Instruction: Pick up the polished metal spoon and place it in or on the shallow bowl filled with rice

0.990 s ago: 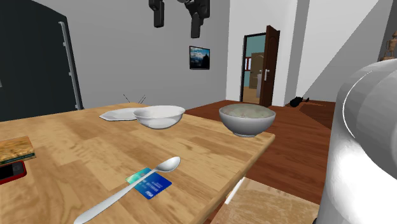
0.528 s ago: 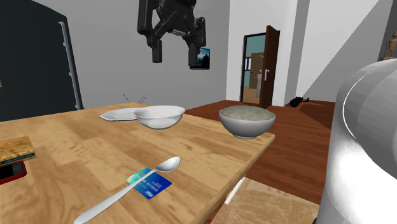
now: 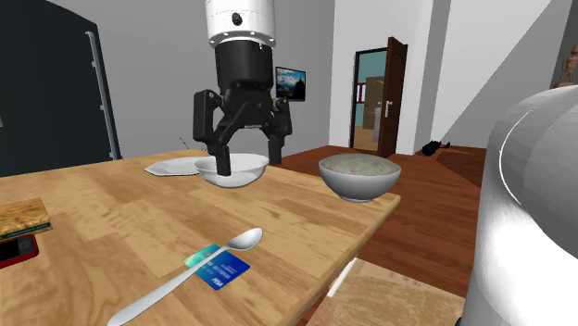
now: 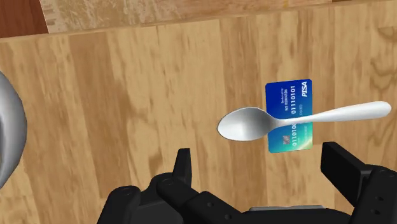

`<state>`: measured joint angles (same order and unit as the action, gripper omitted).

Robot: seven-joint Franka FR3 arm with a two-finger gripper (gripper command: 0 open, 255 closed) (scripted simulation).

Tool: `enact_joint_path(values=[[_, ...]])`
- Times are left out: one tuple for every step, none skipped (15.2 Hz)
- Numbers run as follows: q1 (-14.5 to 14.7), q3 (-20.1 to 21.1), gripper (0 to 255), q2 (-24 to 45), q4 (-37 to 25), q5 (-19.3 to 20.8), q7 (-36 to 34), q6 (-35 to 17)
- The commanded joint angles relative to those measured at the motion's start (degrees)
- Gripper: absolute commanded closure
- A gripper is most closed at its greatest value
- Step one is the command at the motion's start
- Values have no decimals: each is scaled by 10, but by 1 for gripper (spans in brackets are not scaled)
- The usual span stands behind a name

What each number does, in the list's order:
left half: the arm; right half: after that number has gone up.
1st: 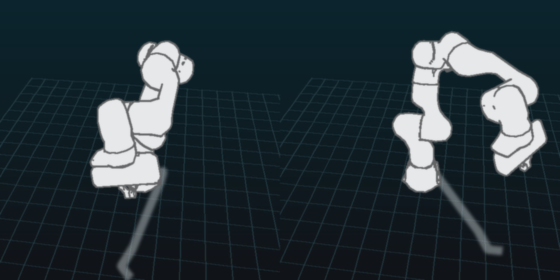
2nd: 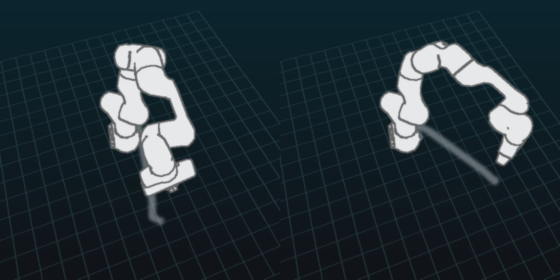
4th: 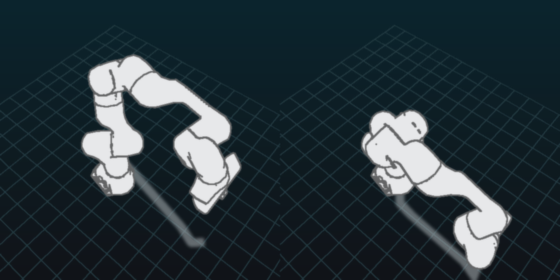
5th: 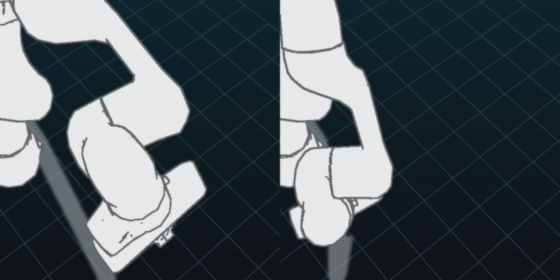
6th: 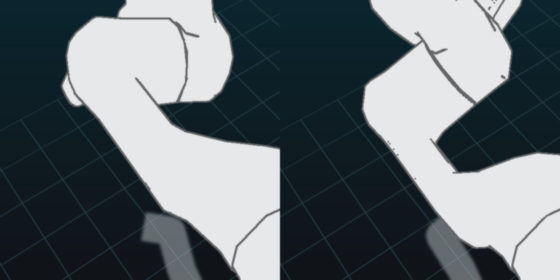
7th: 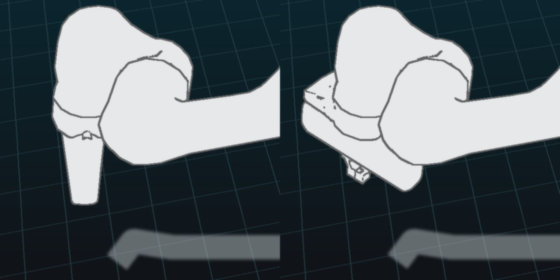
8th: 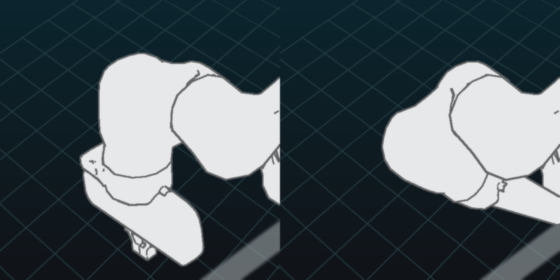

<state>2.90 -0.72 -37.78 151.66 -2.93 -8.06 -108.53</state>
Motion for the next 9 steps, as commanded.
enact_joint_path(values=[[5, 4, 0, 24, 24, -5, -2, -35], [7, 6, 0, 35, 34, -8, -2, -51], [9, 8, 0, 48, 45, -10, -3, -68], [11, 9, 0, 61, 54, -13, -3, -84], [12, 10, 0, 64, 60, -14, -3, -93], [12, 10, 0, 68, 66, -14, -3, -102], [13, 10, 0, 71, 71, -15, -3, -111], [13, 11, 0, 75, 77, -16, -2, -121], [13, 11, 0, 79, 82, -17, -2, -130]])
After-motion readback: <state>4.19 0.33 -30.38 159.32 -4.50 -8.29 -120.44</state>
